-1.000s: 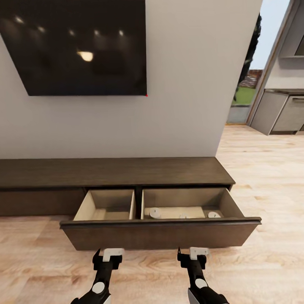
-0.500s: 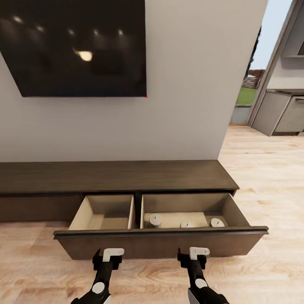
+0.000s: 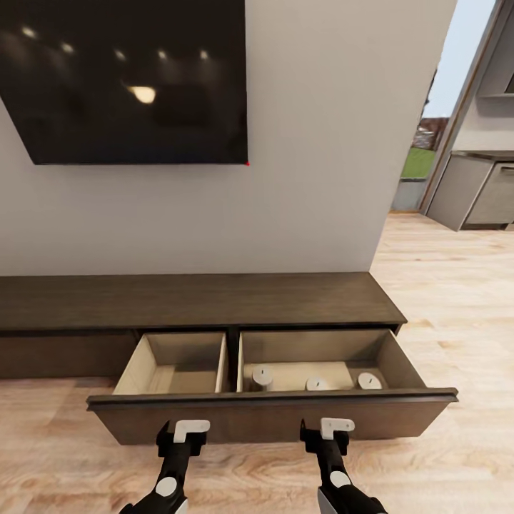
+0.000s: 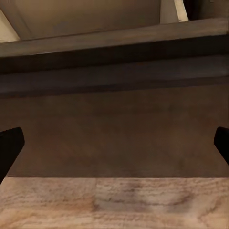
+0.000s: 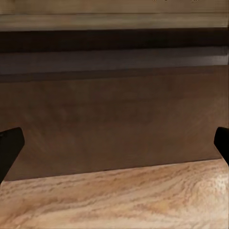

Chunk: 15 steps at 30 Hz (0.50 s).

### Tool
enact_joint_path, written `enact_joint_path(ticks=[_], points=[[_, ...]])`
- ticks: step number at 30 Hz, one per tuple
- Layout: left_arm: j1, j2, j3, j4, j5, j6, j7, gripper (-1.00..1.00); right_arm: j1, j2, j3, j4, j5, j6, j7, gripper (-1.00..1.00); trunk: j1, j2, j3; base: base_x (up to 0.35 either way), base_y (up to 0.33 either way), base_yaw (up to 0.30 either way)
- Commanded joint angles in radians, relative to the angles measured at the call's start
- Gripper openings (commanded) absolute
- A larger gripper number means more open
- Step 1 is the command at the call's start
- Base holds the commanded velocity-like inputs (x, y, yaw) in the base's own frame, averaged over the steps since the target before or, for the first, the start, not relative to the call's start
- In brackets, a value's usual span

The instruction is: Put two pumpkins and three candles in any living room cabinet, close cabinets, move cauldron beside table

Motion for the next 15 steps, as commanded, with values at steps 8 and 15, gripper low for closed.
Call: enact_joint_path(ticks=[8, 15], points=[[-0.001, 0.001, -0.009, 0.0, 0.01, -0.004, 0.006, 1.0, -0.001, 0.0, -0.001, 0.001, 0.01, 0.0, -0.008, 1.0, 0.0, 0.0, -0.001, 0.034, 0.0, 0.0], [-0.001, 0.001, -0.009, 0.001, 0.01, -0.004, 0.006, 1.0, -0.001, 0.0, -0.001, 0.001, 0.01, 0.0, -0.008, 1.0, 0.0, 0.0, -0.001, 0.084, 0.0, 0.0]])
